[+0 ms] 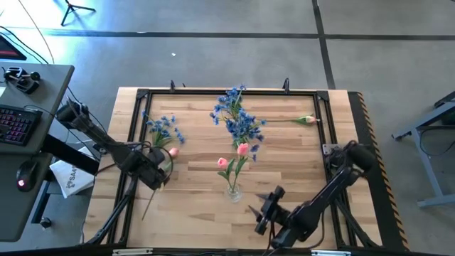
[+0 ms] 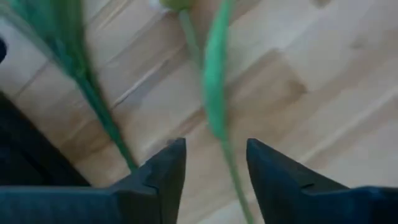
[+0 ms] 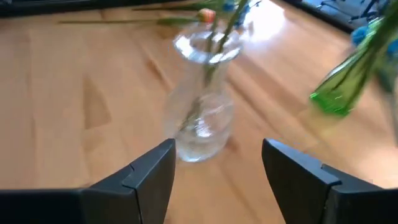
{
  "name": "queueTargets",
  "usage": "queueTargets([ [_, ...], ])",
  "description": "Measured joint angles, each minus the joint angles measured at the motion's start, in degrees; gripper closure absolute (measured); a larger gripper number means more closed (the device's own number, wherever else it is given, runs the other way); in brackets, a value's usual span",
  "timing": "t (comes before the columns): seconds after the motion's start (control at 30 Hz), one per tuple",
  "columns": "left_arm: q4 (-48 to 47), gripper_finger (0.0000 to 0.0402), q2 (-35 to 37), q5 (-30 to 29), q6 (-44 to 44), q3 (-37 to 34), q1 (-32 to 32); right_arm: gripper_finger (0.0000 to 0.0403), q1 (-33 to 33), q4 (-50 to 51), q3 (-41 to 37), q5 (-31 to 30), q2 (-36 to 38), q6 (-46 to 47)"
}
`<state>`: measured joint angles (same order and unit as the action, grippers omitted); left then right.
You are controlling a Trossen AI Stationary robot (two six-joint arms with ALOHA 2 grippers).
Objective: Sort flowers into vase by color
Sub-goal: Put the bottom pink tulip into the transparent vase
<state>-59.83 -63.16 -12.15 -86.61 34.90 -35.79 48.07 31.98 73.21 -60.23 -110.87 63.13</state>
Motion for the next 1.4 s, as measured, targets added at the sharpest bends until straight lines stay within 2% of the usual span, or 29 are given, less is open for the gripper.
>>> queueTargets([
  [0.33, 13.65, 0.0234, -2.62, -1.97, -1.28, -6.06, 0.00, 0.0167, 1.65, -2.41, 0.00, -0.71, -2.36, 1.12],
  [0.6, 14.84, 0.0241, -9.86, -1.61, 0.84, -7.04, -0.04, 0.0167, 1.72, -4.59, 0.00, -1.81, -2.29, 0.96],
  [0.73, 15.09, 0.0276, -11.17, -1.46, 2.16, -6.82, -0.35, 0.0167, 2.99, -6.49, 0.00, -0.78, -2.27, 0.97],
  [1.0, 19.95, 0.0390, -9.31, -0.41, 6.92, -7.17, -0.75, 0.0167, 5.40, -6.22, 0.00, -1.05, -2.25, 4.75],
  [1.1, 20.69, 0.0394, -8.06, -0.94, 7.01, -7.25, -1.52, 0.0167, 5.34, -7.05, 0.01, -3.07, -2.84, 5.88],
  [1.2, 25.50, 0.0399, -6.50, -2.40, 8.77, -6.20, -2.88, 0.0167, 5.17, -7.40, 0.02, -5.09, -4.52, 5.90],
  [1.27, 30.32, 0.0399, -5.12, -5.45, 12.01, -6.10, -3.71, 0.0167, 4.92, -7.49, 0.02, -5.84, -5.46, 6.52],
  [1.4, 46.33, 0.0401, -3.25, -10.72, 22.54, -5.90, -5.54, 0.0167, 4.81, -9.41, 0.00, -8.06, -6.12, 7.34],
])
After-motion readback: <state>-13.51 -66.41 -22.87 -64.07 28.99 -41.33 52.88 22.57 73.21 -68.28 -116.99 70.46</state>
